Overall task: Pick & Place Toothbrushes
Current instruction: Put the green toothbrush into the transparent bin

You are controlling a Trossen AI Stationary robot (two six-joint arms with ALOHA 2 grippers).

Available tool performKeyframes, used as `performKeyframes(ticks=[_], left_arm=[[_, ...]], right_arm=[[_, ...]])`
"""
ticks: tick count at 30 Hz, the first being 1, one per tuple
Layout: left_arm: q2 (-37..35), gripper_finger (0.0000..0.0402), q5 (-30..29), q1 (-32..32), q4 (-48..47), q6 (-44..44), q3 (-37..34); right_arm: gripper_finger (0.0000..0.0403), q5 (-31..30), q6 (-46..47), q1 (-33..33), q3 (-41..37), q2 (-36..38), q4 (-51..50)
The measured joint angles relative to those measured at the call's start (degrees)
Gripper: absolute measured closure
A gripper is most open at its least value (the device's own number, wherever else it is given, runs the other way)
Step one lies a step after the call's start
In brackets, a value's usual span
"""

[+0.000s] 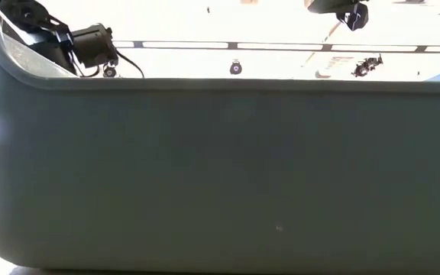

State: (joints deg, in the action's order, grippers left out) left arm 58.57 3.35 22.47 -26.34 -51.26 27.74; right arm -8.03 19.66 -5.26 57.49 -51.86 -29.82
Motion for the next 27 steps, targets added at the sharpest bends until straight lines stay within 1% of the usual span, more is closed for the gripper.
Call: performKeyframes(ticks=[6, 15, 20, 27], left_arm=[[2.29, 0.0277, 0.0, -0.01, 0.3, -0.51, -0.06], [8.03, 0.0277, -0.01, 0.01, 3.9, -0.15, -0.1], [10.9, 0.0277, -0.79, 0.01, 4.02, -0.06, -0.1], [12.46, 0.0277, -0.91, 0.0, 4.07, -0.07, 0.05]], right_arm=[[0.0401, 0.0, 0.0, -0.02, 0.0, 0.0, 0.0], [0.0401, 0.0, 0.0, -0.02, 0.0, 0.0, 0.0], [0.0401, 0.0, 0.0, -0.01, 0.0, 0.0, 0.0], [0.0401, 0.0, 0.0, -0.02, 0.0, 0.0, 0.0]])
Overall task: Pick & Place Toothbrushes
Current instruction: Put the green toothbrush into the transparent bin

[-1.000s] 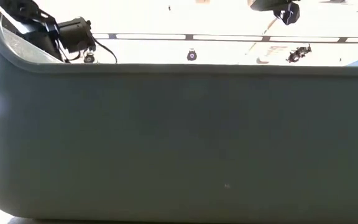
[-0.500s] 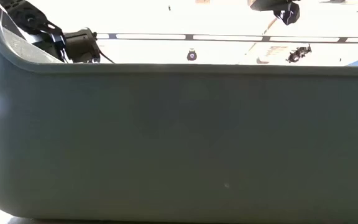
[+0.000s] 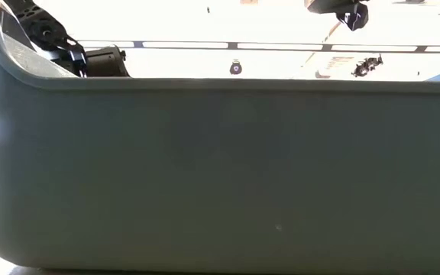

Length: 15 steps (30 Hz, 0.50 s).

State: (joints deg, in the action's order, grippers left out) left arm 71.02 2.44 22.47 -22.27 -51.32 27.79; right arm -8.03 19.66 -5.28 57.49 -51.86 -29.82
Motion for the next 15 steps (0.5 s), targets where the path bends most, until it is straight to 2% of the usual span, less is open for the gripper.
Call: performKeyframes(ticks=[7, 15], left_arm=[[0.0, 0.0285, -0.07, 0.01, -0.09, 0.01, 0.0], [0.04, 0.0345, -0.65, 0.01, -0.59, 0.01, -0.09]], right_arm=[[0.0401, 0.0, 0.0, 0.0, 0.0, 0.0, 0.02], [0.0401, 0.0, 0.0, 0.02, 0.0, 0.0, 0.0]])
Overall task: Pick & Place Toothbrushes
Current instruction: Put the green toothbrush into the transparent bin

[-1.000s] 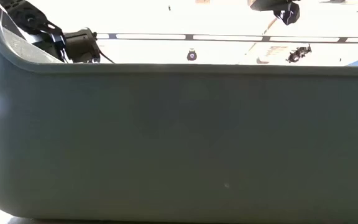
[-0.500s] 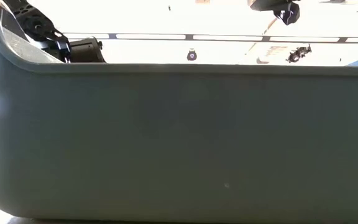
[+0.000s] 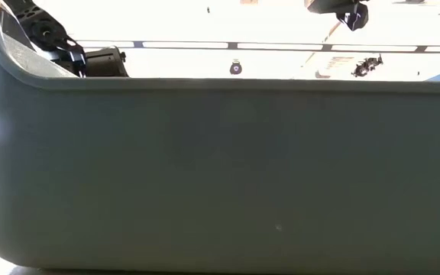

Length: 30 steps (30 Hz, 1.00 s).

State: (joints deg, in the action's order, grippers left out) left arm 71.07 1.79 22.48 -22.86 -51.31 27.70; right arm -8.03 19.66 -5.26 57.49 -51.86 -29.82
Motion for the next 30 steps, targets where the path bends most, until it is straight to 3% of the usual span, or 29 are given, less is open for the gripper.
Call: performKeyframes(ticks=[6, 15, 30], left_arm=[[0.02, 0.0378, 0.55, 0.0, -0.08, 0.11, -0.02], [-3.38, 0.0375, 4.02, -0.02, 0.58, 4.67, 0.1], [-9.52, 0.0378, 3.94, 0.0, -1.37, 15.93, 9.67]], right_arm=[[0.0401, 0.02, 0.0, 0.0, 0.0, 0.0, 0.02], [0.0401, 0.02, 0.02, 0.0, 0.0, 0.0, 0.0], [0.0401, 0.02, 0.01, 0.0, 0.0, 0.0, 0.0]])
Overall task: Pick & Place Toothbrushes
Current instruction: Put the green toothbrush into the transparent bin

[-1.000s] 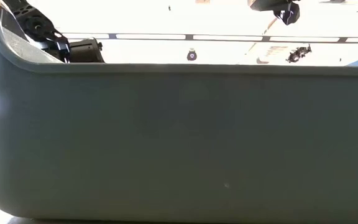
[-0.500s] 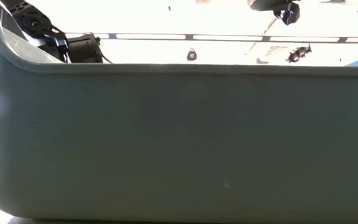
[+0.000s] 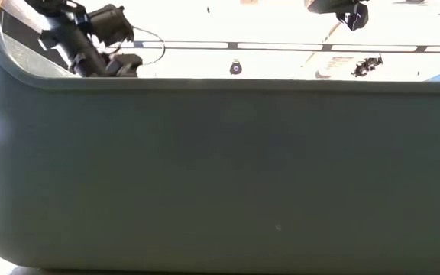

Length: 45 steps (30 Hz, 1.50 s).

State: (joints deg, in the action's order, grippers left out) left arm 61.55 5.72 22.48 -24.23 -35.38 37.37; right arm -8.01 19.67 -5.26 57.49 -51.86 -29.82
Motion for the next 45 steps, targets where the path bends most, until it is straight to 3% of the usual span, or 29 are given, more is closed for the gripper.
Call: performKeyframes(ticks=[12, 23, 35, 45], left_arm=[[-0.32, 0.0379, 2.51, 0.0, 0.05, 11.01, 8.34], [-0.32, 0.0379, 6.57, 0.0, 0.92, 16.87, 10.28], [-0.25, 0.0379, 11.77, 0.02, 7.39, 19.08, 10.31], [1.55, 0.0379, 15.99, 0.0, 11.1, 17.24, 10.35]], right_arm=[[0.0401, 0.0, 0.01, 0.0, 0.0, 0.0, 0.0], [0.0401, 0.0, 0.01, 0.0, 0.0, 0.0, 0.0], [0.0401, -0.18, -0.01, 0.0, -0.02, 0.0, 0.0], [0.0401, -3.85, -0.31, 0.0, -0.01, 0.0, 0.0]])
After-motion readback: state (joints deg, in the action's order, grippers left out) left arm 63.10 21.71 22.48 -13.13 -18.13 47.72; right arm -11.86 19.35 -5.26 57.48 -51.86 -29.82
